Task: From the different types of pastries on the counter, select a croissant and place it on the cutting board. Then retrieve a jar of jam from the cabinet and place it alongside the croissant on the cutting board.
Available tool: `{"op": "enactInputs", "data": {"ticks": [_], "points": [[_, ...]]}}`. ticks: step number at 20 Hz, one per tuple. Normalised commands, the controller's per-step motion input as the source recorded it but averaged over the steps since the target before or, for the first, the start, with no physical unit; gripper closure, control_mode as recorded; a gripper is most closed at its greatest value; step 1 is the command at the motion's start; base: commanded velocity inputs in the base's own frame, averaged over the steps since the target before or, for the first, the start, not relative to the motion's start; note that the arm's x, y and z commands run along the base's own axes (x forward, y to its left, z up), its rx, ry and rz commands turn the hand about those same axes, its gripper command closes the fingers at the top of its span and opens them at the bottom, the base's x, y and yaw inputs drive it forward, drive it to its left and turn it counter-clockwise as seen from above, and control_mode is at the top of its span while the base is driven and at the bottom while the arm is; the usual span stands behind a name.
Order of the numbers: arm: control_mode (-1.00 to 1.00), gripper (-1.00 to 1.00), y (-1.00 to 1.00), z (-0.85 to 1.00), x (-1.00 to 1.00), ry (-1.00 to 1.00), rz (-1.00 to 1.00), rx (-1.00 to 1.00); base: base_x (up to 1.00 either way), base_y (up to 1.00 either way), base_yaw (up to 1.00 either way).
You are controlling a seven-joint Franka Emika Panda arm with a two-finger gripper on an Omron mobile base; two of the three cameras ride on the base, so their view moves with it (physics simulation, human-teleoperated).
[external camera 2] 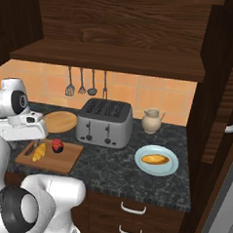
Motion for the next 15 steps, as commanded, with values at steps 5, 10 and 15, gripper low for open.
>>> {"op": "enactInputs", "data": {"ticks": [5, 10, 15], "points": [[-1.0, -1.0, 0.0, -0.26, -1.0, 0.0, 0.0, -0.06, 0.0, 0.0, 0.0], [-1.0, -1.0, 0.0, -0.49, -1.0, 0.0, 0.04, -0.07, 0.0, 0.0, 0.0], [-1.0, -1.0, 0.0, -0.53, -1.0, 0.0, 0.07, -0.08, 0.0, 0.0, 0.0]]}}
